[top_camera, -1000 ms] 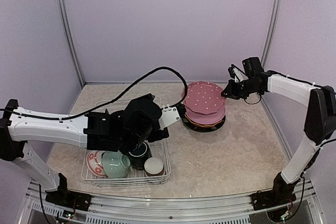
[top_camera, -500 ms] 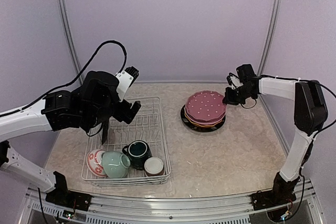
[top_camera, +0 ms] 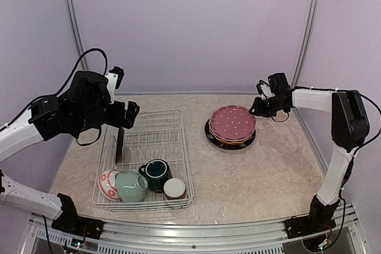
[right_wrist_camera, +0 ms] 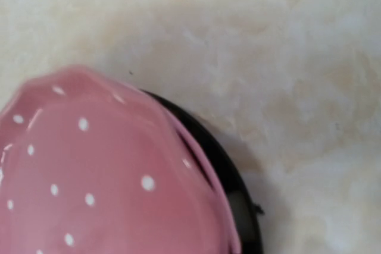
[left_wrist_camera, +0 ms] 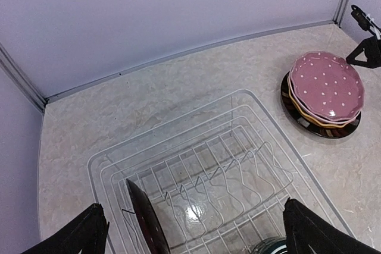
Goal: Unload the mixed dishes from the dish rack
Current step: Place the plate with another plate, then grab the plate from the dish rack, then pass from the left arm to the right
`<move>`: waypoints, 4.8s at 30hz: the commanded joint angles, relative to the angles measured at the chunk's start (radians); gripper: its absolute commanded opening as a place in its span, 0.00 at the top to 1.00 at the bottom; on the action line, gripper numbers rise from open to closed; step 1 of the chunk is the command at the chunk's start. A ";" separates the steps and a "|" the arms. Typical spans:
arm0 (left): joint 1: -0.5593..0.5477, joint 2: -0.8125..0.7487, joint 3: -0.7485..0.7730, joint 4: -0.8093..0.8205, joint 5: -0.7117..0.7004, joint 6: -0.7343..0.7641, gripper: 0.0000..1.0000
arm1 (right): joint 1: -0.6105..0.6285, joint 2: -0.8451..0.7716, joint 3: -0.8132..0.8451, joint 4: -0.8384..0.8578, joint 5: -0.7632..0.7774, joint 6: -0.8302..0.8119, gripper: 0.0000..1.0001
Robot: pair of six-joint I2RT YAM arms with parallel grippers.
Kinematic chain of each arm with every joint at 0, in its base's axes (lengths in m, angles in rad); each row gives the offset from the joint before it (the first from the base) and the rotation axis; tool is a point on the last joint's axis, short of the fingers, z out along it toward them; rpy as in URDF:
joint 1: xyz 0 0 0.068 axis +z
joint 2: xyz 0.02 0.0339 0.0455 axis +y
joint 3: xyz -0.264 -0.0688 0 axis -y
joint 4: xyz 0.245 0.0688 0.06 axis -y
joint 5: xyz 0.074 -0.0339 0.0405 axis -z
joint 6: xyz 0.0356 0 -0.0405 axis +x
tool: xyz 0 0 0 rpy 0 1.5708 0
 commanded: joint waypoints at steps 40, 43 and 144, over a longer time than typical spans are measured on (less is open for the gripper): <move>0.454 -0.028 -0.182 -0.132 0.552 -0.538 0.20 | 0.023 -0.533 -0.336 0.094 -0.224 -0.004 0.08; 0.487 -0.002 -0.190 -0.108 0.595 -0.513 0.28 | 0.029 -0.551 -0.349 0.095 -0.229 0.002 0.08; -0.440 0.659 0.120 0.437 -0.342 0.946 1.00 | 0.409 -0.210 -0.085 -0.048 -0.472 0.121 0.52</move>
